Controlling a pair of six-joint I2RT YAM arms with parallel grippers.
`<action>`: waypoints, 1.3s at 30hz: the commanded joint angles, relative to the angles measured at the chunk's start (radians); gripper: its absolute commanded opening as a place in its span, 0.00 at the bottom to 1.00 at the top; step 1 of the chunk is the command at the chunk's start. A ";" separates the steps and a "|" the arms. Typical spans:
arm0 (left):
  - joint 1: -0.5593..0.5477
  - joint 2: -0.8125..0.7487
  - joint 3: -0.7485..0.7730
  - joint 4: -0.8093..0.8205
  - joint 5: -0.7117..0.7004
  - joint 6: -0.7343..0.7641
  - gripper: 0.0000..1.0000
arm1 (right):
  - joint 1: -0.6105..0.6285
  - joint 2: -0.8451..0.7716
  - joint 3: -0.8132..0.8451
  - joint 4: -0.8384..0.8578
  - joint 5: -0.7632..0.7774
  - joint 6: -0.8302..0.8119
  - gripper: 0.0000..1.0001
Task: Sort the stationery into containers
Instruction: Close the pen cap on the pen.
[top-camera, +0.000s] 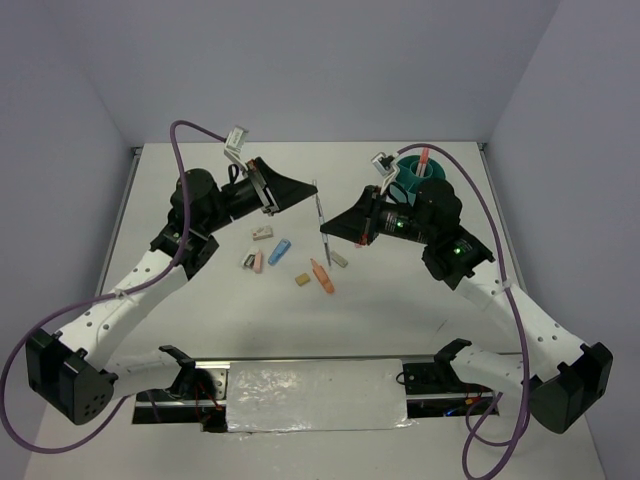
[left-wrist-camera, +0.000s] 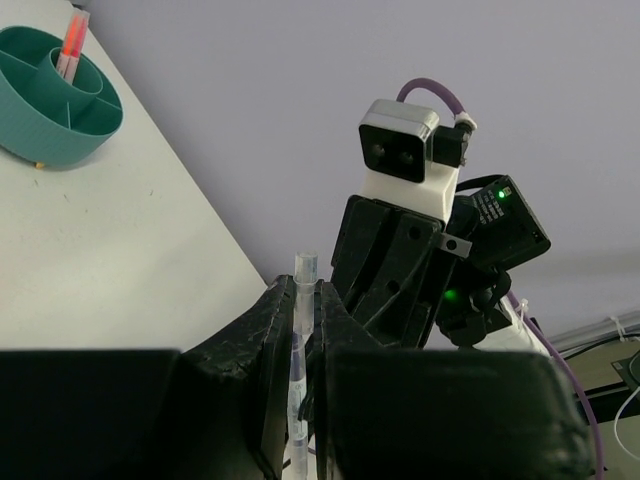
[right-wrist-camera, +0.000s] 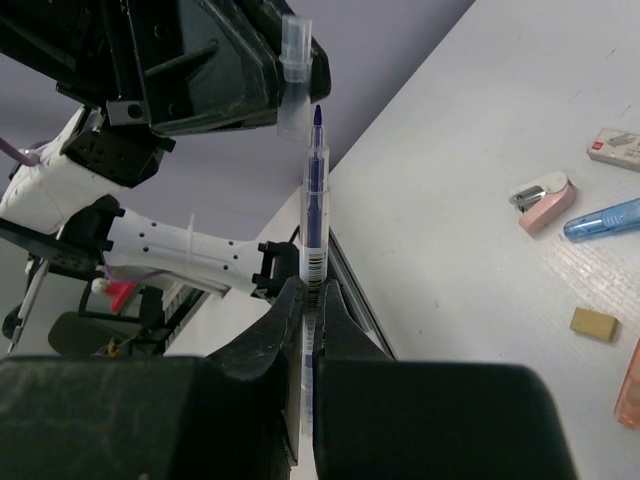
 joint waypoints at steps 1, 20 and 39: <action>0.000 -0.030 -0.006 0.028 -0.002 0.016 0.00 | 0.006 0.011 0.065 0.053 0.001 0.006 0.00; 0.001 -0.021 0.119 -0.084 -0.098 0.091 0.00 | 0.009 -0.008 0.017 -0.010 0.006 0.000 0.00; 0.000 -0.021 0.049 -0.015 -0.065 0.062 0.00 | 0.010 0.019 0.089 -0.020 -0.011 -0.005 0.00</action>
